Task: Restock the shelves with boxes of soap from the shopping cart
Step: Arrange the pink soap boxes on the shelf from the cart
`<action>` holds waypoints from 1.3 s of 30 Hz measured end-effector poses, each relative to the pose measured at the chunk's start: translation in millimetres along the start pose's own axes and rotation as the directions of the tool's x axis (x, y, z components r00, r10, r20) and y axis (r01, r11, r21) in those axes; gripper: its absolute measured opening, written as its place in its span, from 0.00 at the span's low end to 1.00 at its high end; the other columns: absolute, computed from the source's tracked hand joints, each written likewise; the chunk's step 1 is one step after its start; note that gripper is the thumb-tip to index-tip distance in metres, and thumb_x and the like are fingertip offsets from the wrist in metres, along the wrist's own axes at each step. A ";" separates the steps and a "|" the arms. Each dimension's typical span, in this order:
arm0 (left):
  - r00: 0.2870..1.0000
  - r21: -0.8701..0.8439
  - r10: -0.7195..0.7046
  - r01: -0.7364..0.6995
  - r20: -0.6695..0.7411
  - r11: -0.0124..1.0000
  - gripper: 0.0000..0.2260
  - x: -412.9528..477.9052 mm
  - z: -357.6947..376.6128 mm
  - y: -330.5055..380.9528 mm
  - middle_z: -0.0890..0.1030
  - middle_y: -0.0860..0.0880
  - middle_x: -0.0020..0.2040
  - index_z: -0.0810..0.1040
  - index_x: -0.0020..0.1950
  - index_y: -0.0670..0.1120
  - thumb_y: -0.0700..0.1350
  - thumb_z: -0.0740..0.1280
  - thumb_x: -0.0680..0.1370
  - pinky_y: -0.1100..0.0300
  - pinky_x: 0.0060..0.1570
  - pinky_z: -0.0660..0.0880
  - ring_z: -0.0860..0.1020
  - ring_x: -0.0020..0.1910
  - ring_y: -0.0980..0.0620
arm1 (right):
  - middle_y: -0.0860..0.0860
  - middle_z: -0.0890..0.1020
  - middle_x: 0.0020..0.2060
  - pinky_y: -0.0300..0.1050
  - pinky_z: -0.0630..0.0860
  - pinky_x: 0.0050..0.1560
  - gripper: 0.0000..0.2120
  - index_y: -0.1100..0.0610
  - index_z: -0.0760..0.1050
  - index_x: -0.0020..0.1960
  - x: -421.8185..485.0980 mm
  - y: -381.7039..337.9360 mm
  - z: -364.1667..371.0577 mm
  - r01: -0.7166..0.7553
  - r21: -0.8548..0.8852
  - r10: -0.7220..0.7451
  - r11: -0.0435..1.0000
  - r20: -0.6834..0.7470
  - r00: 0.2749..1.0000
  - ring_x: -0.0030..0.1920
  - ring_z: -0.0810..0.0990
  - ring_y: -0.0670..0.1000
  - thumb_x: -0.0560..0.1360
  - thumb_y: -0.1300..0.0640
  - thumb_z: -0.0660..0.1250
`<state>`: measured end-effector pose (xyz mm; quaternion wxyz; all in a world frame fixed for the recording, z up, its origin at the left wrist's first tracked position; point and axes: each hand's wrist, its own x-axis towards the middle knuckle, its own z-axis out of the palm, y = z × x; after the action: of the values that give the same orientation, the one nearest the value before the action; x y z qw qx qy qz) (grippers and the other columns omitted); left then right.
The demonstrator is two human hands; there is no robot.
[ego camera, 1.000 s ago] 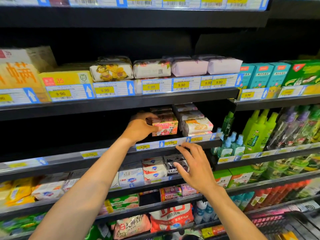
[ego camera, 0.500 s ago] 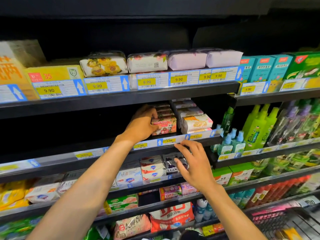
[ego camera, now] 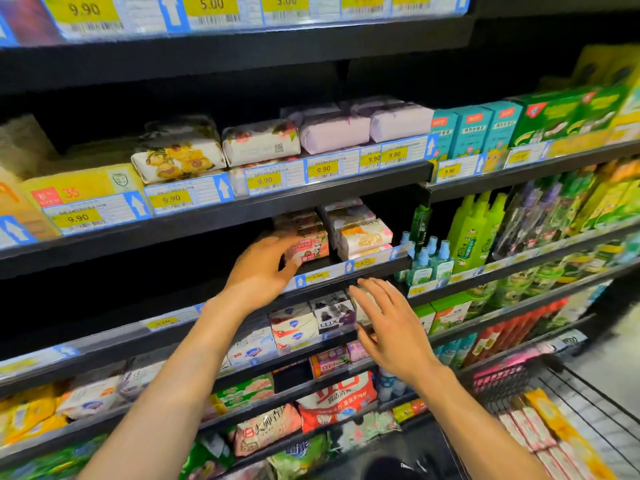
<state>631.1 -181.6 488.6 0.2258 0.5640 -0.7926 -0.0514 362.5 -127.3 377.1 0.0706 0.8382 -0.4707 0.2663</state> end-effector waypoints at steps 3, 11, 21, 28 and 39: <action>0.977 0.014 0.206 -0.205 -0.062 0.979 0.20 -23.9 3.2 35.0 0.75 0.53 0.70 0.73 0.73 0.51 0.48 0.67 0.80 0.54 0.68 0.70 0.70 0.70 0.51 | 0.54 0.67 0.77 0.56 0.60 0.79 0.28 0.55 0.64 0.79 -43.9 6.6 -18.1 -0.130 -0.018 0.130 0.991 0.044 0.990 0.78 0.63 0.57 0.82 0.46 0.62; 0.802 -0.136 0.568 -0.551 0.186 0.823 0.20 -42.2 126.5 126.3 0.75 0.47 0.69 0.75 0.70 0.46 0.52 0.66 0.79 0.50 0.68 0.71 0.72 0.69 0.44 | 0.58 0.71 0.73 0.58 0.64 0.77 0.31 0.57 0.66 0.77 -196.7 31.3 -54.4 -0.561 -0.140 0.578 0.816 0.147 0.803 0.74 0.67 0.60 0.77 0.46 0.66; 0.448 -0.357 0.723 -0.656 0.525 0.666 0.26 -89.8 304.0 298.6 0.75 0.44 0.71 0.76 0.70 0.46 0.60 0.63 0.77 0.47 0.72 0.68 0.72 0.71 0.42 | 0.60 0.69 0.75 0.61 0.68 0.74 0.34 0.57 0.63 0.79 -420.9 55.0 -88.7 -0.947 -0.181 0.959 0.267 0.145 0.242 0.74 0.68 0.64 0.78 0.44 0.65; 0.298 -0.401 0.670 -0.614 0.680 0.680 0.25 -125.7 413.9 405.1 0.78 0.41 0.66 0.77 0.68 0.44 0.54 0.64 0.75 0.46 0.65 0.74 0.76 0.65 0.38 | 0.60 0.71 0.73 0.60 0.72 0.70 0.32 0.58 0.65 0.78 -535.8 93.7 -84.1 -0.992 -0.125 0.988 0.030 0.155 0.010 0.71 0.71 0.64 0.79 0.44 0.61; 0.144 -0.377 0.631 -0.694 0.763 0.614 0.24 -141.2 607.2 437.7 0.77 0.38 0.65 0.76 0.70 0.43 0.48 0.70 0.75 0.45 0.57 0.78 0.76 0.63 0.35 | 0.65 0.75 0.67 0.62 0.79 0.62 0.30 0.64 0.71 0.73 -620.8 175.4 9.8 -0.992 -0.007 0.967 -0.128 0.221 -0.127 0.65 0.75 0.68 0.74 0.56 0.75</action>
<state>34.3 -0.3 51.4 -0.2103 0.0611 -0.9574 -0.1881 -36.5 239.7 27.2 -0.2562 0.2241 -0.9184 0.2018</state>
